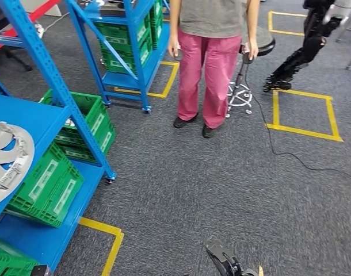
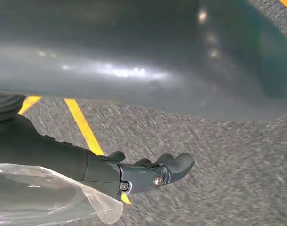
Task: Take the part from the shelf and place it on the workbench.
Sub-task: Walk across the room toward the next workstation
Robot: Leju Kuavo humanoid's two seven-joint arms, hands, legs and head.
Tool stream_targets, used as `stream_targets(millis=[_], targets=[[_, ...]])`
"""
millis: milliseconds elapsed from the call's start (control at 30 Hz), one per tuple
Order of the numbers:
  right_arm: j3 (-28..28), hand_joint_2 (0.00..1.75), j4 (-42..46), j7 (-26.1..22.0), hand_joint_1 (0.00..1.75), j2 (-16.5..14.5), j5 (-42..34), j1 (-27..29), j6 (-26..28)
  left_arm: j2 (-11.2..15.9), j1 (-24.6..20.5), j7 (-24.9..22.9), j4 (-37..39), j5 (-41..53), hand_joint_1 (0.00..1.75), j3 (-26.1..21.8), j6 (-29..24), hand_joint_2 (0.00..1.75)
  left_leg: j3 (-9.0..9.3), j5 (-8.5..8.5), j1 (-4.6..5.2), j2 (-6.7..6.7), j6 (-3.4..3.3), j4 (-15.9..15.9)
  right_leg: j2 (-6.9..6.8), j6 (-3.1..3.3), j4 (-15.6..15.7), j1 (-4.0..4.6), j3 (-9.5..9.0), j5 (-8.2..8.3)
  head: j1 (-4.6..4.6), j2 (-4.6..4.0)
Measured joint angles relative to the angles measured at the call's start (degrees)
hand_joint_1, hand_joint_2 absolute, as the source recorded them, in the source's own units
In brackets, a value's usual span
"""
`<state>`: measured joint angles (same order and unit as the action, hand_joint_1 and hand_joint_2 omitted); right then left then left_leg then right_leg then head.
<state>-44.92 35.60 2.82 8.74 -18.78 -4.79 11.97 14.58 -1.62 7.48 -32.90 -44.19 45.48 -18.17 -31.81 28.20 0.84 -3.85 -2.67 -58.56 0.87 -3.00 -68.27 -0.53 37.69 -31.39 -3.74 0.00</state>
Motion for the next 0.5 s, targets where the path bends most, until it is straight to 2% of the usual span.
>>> stream_targets(millis=[33,67,100,133,167,200,267,333,367,400,433,467,500], targets=[[0.01,0.0,-0.02,0.0,0.0,0.01,0.0,-0.02,0.0,-0.02,-0.05,0.0,0.01,-0.01,0.0,0.0,0.01,0.0,0.0,0.19,-0.05,-0.7,0.28,-0.17,1.47,-0.02,3.48,-0.22,-1.56,1.71,0.01,0.0],[0.01,0.0,-0.04,-0.03,0.0,0.01,0.0,-0.04,-0.01,-0.04,-0.13,0.0,0.02,-0.01,0.0,0.01,0.03,0.0,-0.15,0.32,-0.11,-1.34,0.57,-0.43,2.8,0.14,6.36,-0.41,-2.97,2.56,0.07,0.01],[-0.01,0.0,-0.06,-0.03,0.0,0.01,0.0,-0.05,-0.02,-0.04,-0.19,0.0,0.03,-0.01,0.0,0.01,0.05,0.0,-0.42,0.34,-0.22,-1.96,0.9,-0.61,3.82,0.41,7.95,-0.51,-3.83,2.67,0.1,0.01],[-0.01,0.0,-0.08,-0.03,0.0,0.01,-0.01,-0.05,-0.02,-0.04,-0.19,0.0,0.05,-0.01,0.0,0.02,0.07,0.0,-0.75,0.25,-0.33,-2.6,1.21,-0.71,4.21,0.78,8.43,-0.48,-4.26,2.32,0.12,0.01],[-0.02,0.0,-0.09,-0.05,0.0,-0.02,-0.01,-0.06,-0.03,-0.01,-0.13,0.0,0.08,-0.01,0.0,0.03,0.08,0.0,-0.98,0.14,-0.44,-3.22,1.5,-0.71,3.65,1.21,8.83,-0.46,-4.51,2.2,0.14,0.01],[-0.01,0.0,-0.09,-0.05,0.0,-0.04,-0.02,-0.08,-0.04,0.02,-0.01,-0.01,0.12,-0.01,0.0,0.05,0.09,0.0,-1.09,0.21,-0.49,-3.14,1.8,-0.76,3.0,1.55,9.01,-0.47,-4.66,2.27,0.13,0.0],[0.05,0.0,-0.09,-0.15,0.0,-0.07,-0.02,-0.11,-0.05,0.1,-0.04,-0.01,0.19,-0.02,0.0,0.09,0.09,0.0,-2.19,1.62,-0.38,-0.63,2.49,-3.11,1.43,2.24,9.56,-0.62,-5.25,2.24,0.38,0.0],[0.11,0.0,-0.17,-0.24,0.0,-0.04,-0.01,-0.07,-0.08,0.03,-0.34,0.01,0.2,-0.02,0.0,0.11,0.2,0.0,-5.49,4.6,-0.55,2.37,3.18,-9.73,-0.41,2.74,9.81,-0.61,-5.77,1.97,0.62,0.0],[0.13,0.0,-0.23,-0.27,0.0,-0.04,0.0,-0.07,-0.1,-0.04,-0.41,0.02,0.2,-0.02,0.0,0.13,0.26,0.0,-7.43,5.83,-0.78,2.84,3.43,-13.37,-1.31,2.84,9.82,-0.59,-5.91,1.81,0.62,0.0],[0.13,0.0,-0.3,-0.3,0.0,-0.04,0.02,-0.07,-0.14,-0.1,-0.36,0.03,0.21,-0.02,0.0,0.14,0.32,0.0,-8.84,6.26,-1.01,3.02,3.63,-15.8,-2.16,2.88,9.82,-0.59,-6.04,1.63,0.63,0.0],[0.11,0.0,-0.34,-0.32,0.0,-0.04,0.03,-0.07,-0.16,-0.14,-0.25,0.04,0.23,-0.03,0.0,0.16,0.33,0.0,-9.3,5.59,-1.23,3.11,3.78,-16.25,-2.95,2.84,9.82,-0.6,-6.2,1.47,0.62,0.0],[0.1,0.0,-0.35,-0.34,0.0,-0.04,0.07,-0.08,-0.16,-0.13,-0.15,0.07,0.26,-0.04,0.0,0.17,0.33,0.0,-8.67,3.9,-1.39,3.32,3.87,-14.49,-3.71,2.75,9.82,-0.63,-6.42,1.29,0.64,0.0],[0.1,0.0,-0.36,-0.36,0.0,-0.04,0.1,-0.1,-0.17,-0.12,-0.1,0.09,0.29,-0.05,0.0,0.17,0.33,0.0,-7.13,1.59,-1.47,3.96,3.87,-10.95,-4.44,2.57,9.82,-0.66,-6.7,1.08,0.64,0.0]])
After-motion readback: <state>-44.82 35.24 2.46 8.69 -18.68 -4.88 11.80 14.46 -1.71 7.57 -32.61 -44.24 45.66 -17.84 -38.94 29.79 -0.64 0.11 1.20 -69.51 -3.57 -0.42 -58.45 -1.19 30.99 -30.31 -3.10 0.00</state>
